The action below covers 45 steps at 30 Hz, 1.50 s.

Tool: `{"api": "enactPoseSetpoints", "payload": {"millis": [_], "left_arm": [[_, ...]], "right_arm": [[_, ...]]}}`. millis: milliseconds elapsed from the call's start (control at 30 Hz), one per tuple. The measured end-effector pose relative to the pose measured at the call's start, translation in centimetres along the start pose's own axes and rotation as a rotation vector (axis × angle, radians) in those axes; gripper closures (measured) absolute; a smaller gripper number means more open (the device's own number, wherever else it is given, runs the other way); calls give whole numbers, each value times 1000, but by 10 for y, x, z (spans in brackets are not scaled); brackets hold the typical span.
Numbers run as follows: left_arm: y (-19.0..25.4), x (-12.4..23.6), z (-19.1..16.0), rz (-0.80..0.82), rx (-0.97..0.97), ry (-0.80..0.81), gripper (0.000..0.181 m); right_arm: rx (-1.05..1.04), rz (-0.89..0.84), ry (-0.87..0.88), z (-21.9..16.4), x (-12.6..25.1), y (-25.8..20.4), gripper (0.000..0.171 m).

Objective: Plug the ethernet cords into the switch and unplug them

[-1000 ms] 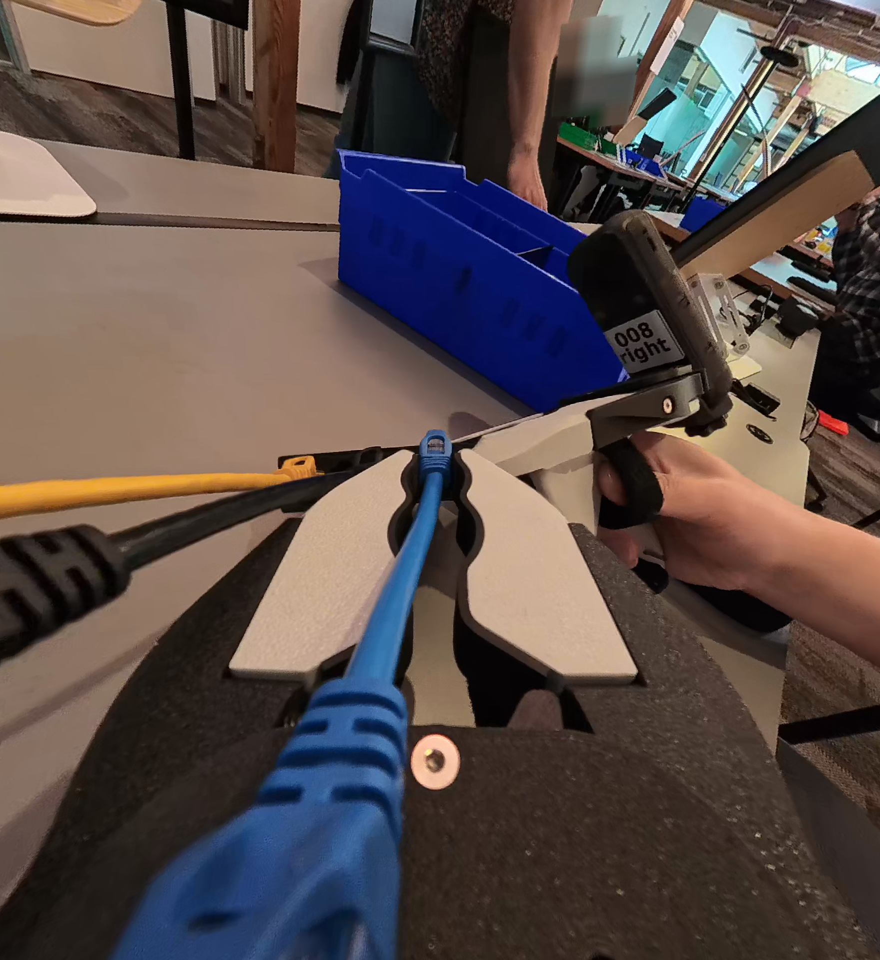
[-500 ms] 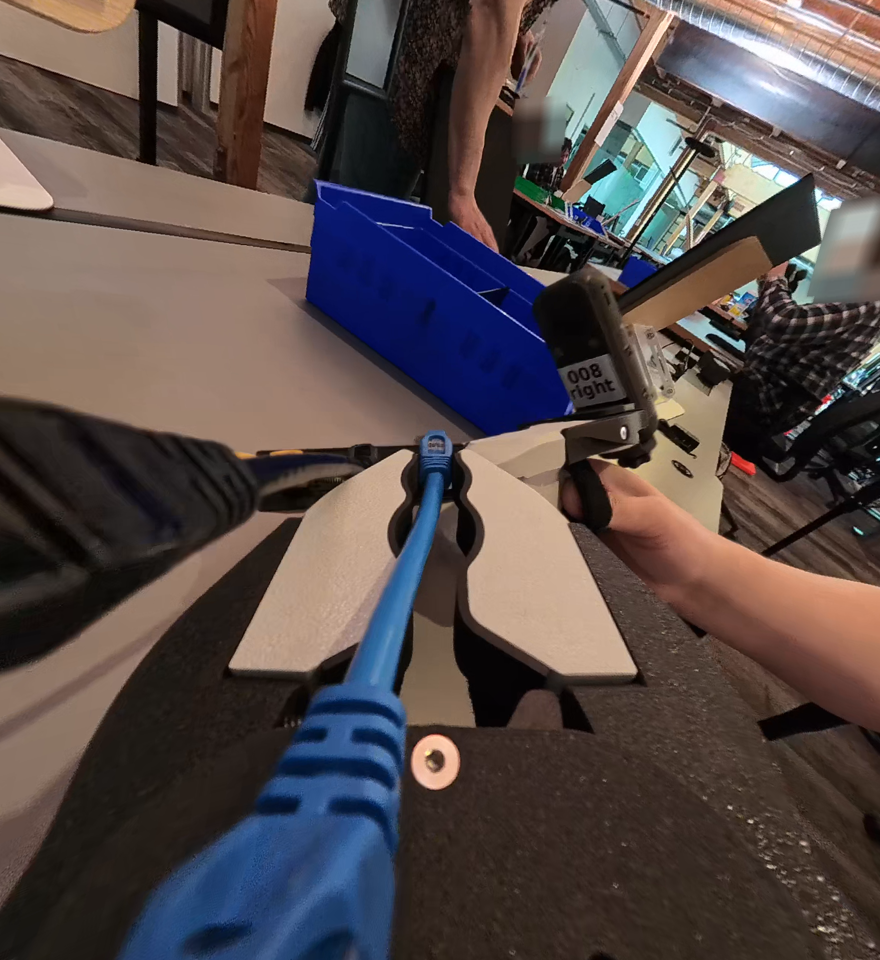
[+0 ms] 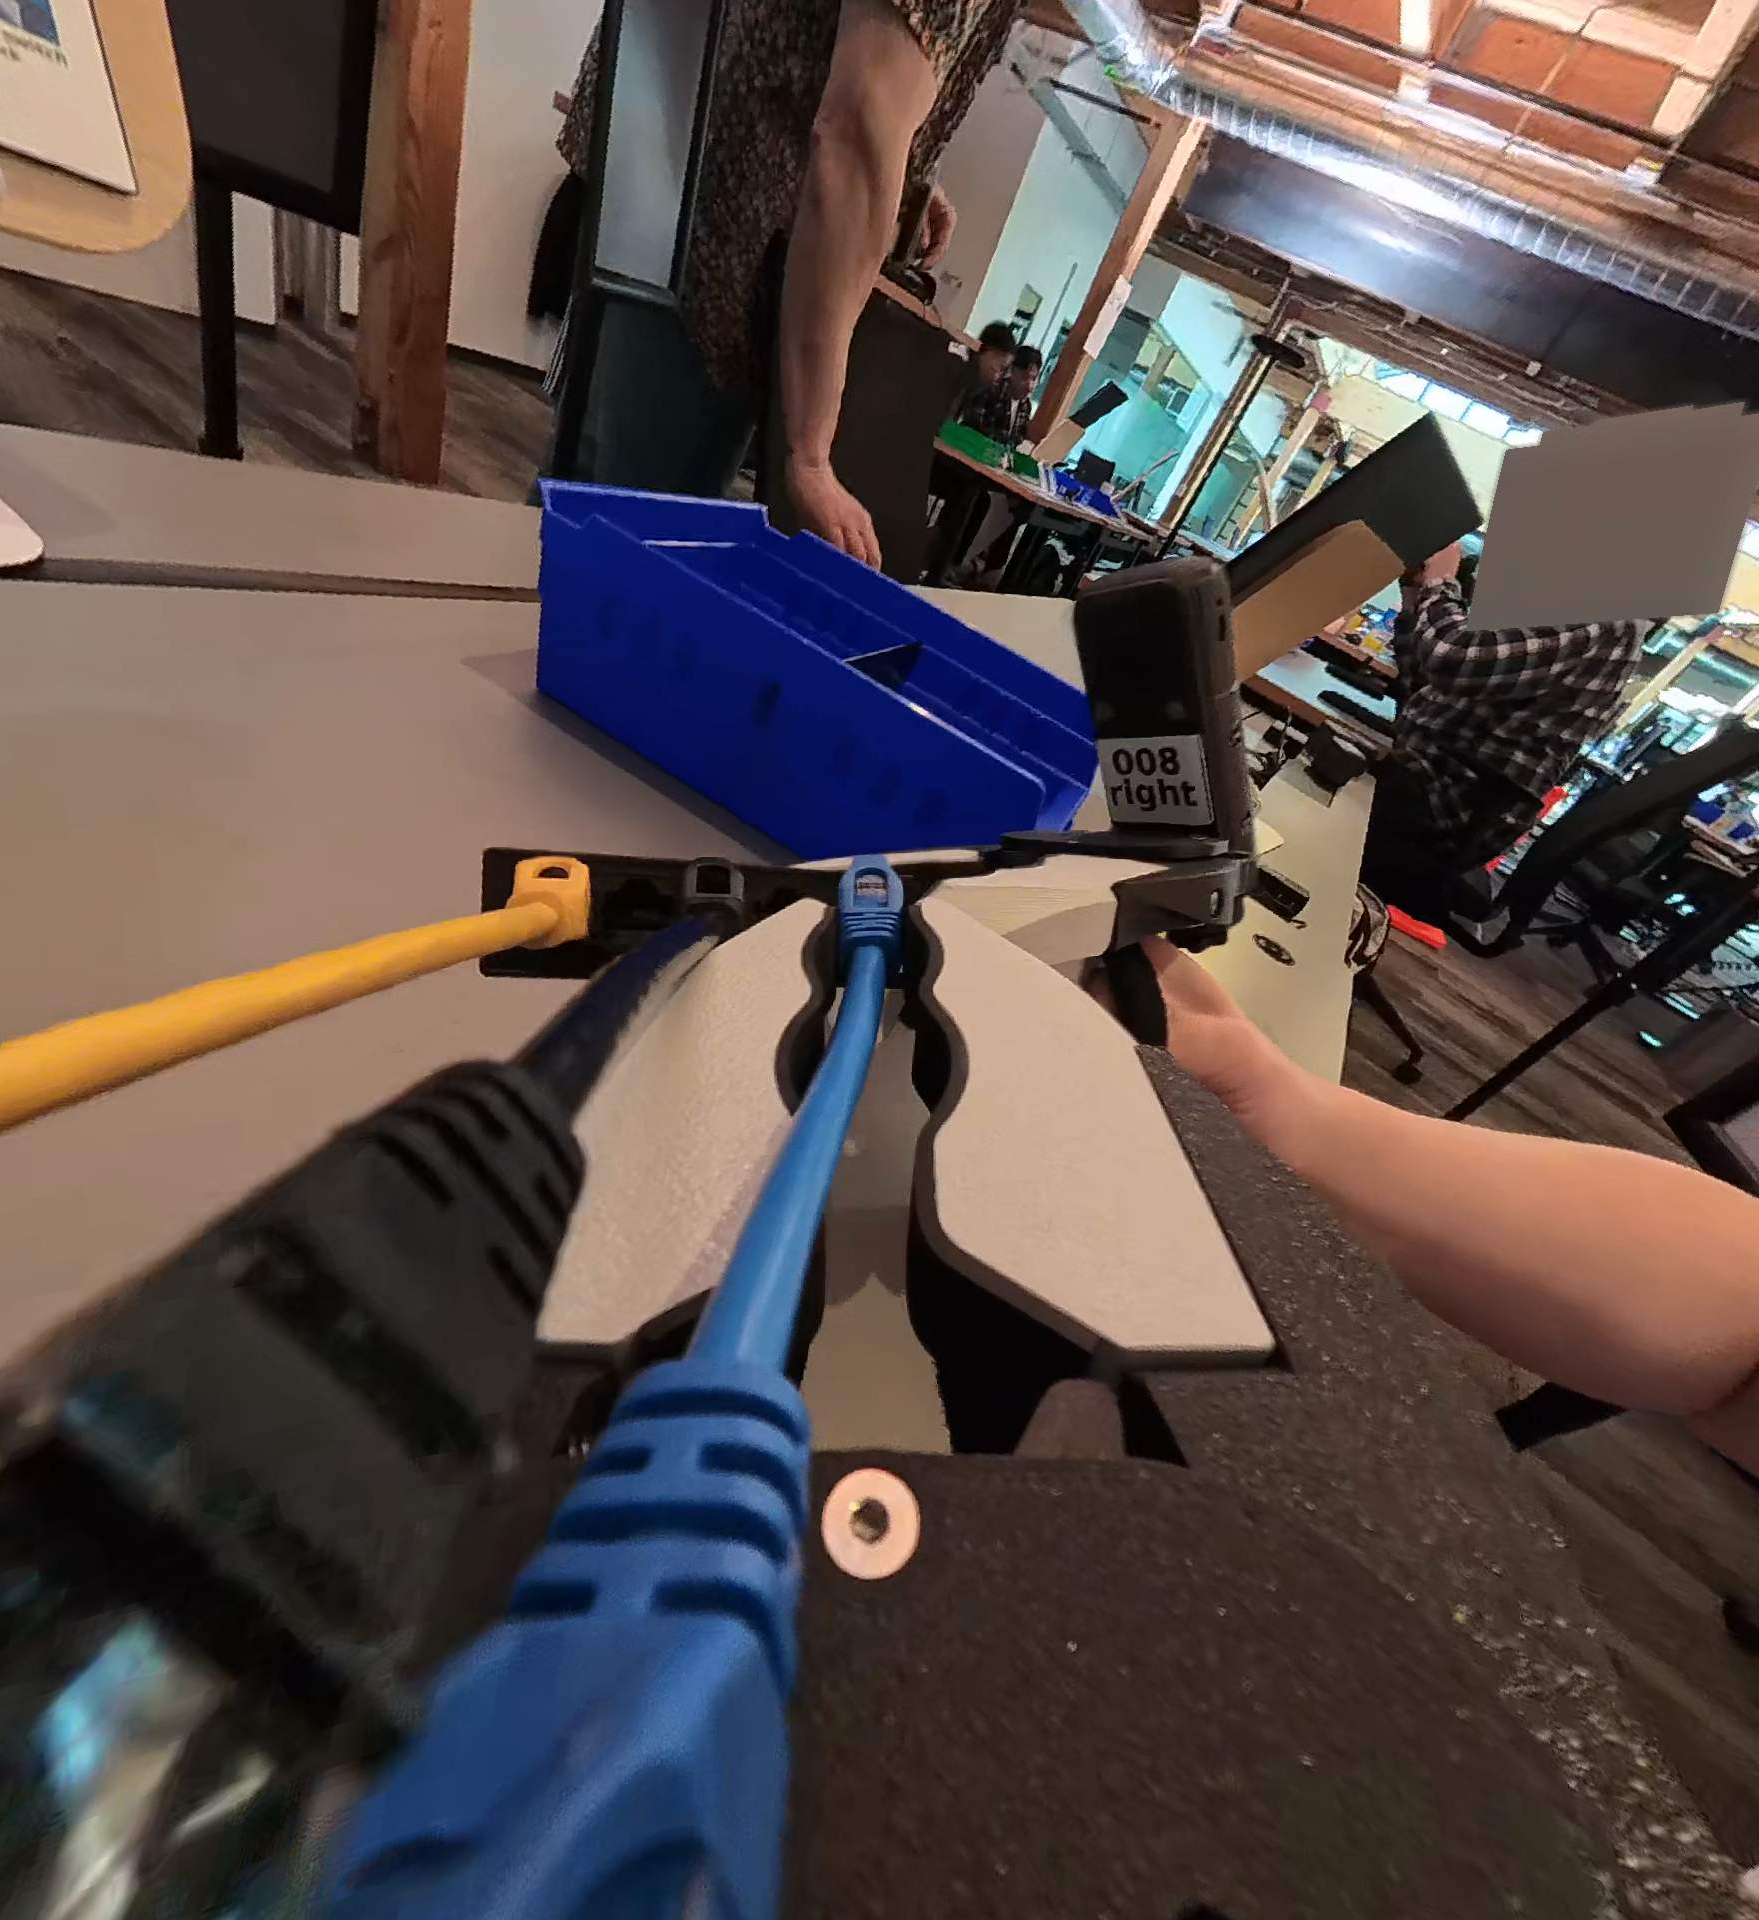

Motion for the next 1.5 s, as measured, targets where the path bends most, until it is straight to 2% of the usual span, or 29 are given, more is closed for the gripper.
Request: {"api": "enactPoseSetpoints", "payload": {"millis": [167,333,600,967,1033,1100,1200,1300,1500], "left_arm": [[0,4,4,-11,-10,20,171],[-2,1,2,1,-5,-5,170],[1,1,4,10,-41,-33,170],[16,2,7,116,-265,14,170],[16,2,8,106,-254,33,170],[15,3,8,110,-248,48,170],[17,5,7,113,-246,95,170],[20,8,7,119,-268,133,170],[24,11,8,115,-281,177,170]], "right_arm": [[-116,137,91,1,4,2,108],[-169,138,92,-3,3,6,108],[-52,100,44,1,6,3,108],[121,5,-6,12,4,-10,108],[137,28,7,14,3,-14,97],[172,71,1,13,-2,-21,75],[291,80,13,10,-7,-29,60],[356,112,45,10,-9,-34,51],[414,138,86,14,-11,-39,47]]}}
Point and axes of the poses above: each gripper's, where its closed fingertips meet, x back along the fingers, z out of its top, y = z × x across the jaws, the point moved 9 cm from there along x, back along the fingers, and after that the axes turned 10 degrees about z, right-handed, at the moved point
